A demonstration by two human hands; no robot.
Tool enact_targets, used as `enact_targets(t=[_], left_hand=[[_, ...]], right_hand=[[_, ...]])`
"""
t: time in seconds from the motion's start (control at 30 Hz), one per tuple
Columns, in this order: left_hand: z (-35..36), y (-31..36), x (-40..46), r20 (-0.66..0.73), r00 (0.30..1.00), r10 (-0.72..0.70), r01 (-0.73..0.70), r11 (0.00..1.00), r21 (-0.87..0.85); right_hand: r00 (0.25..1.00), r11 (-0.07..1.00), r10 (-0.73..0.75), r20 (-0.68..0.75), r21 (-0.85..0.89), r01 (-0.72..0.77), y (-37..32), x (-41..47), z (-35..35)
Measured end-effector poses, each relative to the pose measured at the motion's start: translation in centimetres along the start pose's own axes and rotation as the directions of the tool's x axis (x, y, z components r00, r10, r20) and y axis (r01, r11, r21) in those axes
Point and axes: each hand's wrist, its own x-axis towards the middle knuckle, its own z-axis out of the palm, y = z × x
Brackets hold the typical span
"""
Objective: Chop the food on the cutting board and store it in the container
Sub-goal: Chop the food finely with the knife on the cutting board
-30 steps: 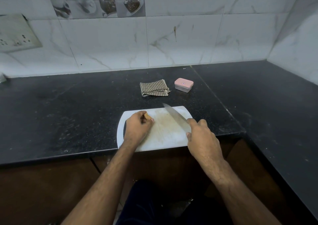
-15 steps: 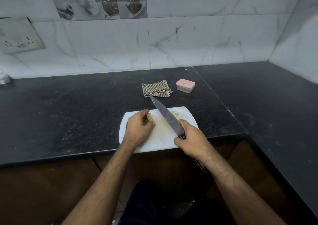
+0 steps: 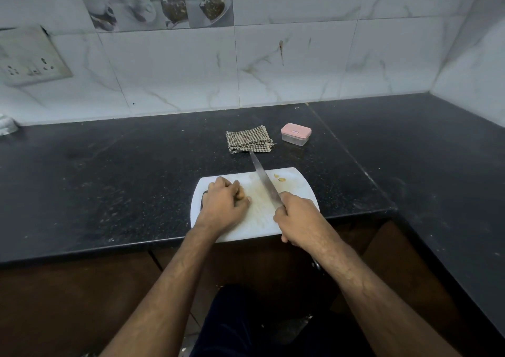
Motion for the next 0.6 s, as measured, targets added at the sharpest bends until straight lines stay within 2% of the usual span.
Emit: enact_targets(t=[0.17, 0.4, 0.6], left_hand=[[0.3, -0.1, 0.1, -0.077, 0.997, -0.001, 0.002, 1.000, 0.010], [0.0, -0.4, -0.3, -0.141, 0.990, 0.026, -0.048, 0.986, -0.157], [0.0, -0.7, -0.1, -0.150, 0.988, 0.029, -0.046, 0.993, -0.111]], right_hand=[[1.000, 0.999, -0.007, 0.006, -0.033, 0.007, -0.2, 0.0, 0.3], [0.998, 0.993, -0.055, 0.033, -0.105, 0.058, 0.1, 0.2, 0.5], [0.993, 0.984, -0.110, 0.044, -0.134, 0.115, 0.1, 0.2, 1.4]])
